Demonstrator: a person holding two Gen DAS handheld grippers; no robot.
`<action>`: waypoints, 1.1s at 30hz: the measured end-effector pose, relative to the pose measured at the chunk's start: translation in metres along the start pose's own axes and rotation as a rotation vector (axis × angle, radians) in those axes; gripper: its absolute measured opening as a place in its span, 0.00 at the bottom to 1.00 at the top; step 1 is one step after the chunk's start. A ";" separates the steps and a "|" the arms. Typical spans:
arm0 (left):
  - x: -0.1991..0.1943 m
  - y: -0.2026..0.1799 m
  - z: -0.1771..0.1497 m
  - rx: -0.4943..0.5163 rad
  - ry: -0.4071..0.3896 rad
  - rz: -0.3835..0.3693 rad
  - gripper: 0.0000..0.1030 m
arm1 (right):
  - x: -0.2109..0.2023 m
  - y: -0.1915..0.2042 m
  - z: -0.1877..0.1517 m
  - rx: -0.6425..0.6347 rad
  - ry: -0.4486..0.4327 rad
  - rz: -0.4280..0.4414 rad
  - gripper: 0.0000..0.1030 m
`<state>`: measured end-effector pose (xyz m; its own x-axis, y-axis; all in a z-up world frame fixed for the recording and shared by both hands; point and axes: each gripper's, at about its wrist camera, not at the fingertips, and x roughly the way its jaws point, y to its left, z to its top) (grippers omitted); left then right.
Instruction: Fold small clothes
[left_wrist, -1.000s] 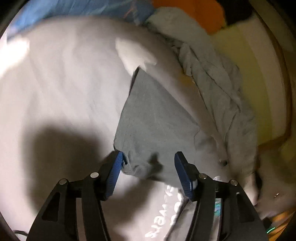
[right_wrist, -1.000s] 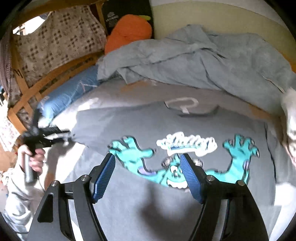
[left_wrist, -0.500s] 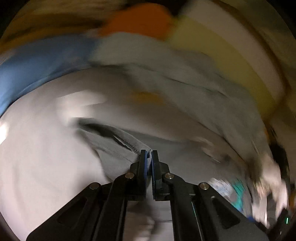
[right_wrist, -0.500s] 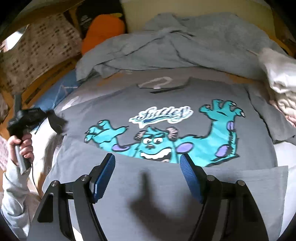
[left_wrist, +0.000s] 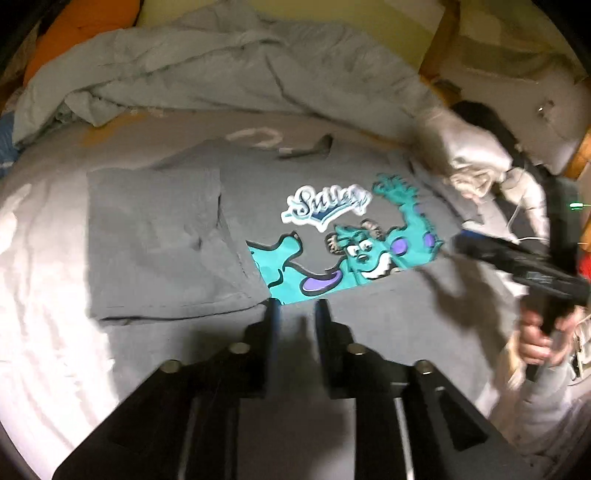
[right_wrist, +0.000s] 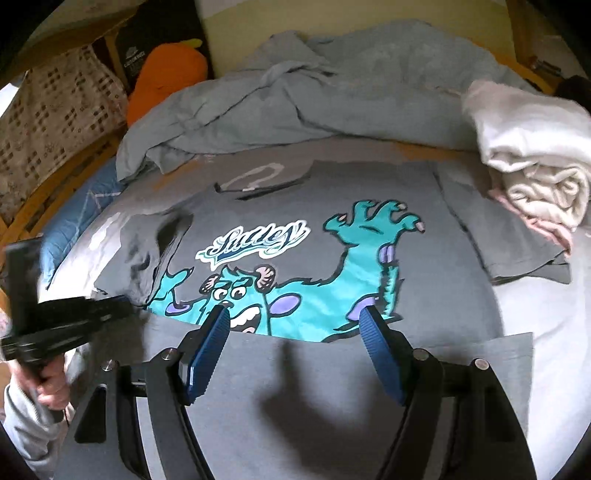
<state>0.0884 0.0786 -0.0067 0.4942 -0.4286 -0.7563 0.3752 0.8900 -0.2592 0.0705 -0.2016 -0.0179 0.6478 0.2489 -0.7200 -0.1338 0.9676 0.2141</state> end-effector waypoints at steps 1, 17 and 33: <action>-0.009 0.005 0.006 -0.009 -0.030 0.026 0.30 | 0.003 0.004 0.002 -0.005 0.004 0.013 0.72; -0.036 0.172 0.027 -0.536 -0.134 0.311 0.34 | 0.166 0.122 0.076 0.079 0.255 0.353 0.42; -0.008 0.148 0.037 -0.464 -0.080 0.278 0.37 | 0.185 0.148 0.078 -0.048 0.163 0.262 0.00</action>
<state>0.1691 0.2078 -0.0169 0.5903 -0.1621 -0.7907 -0.1545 0.9388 -0.3078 0.2290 -0.0153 -0.0675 0.4586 0.4901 -0.7413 -0.3182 0.8694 0.3779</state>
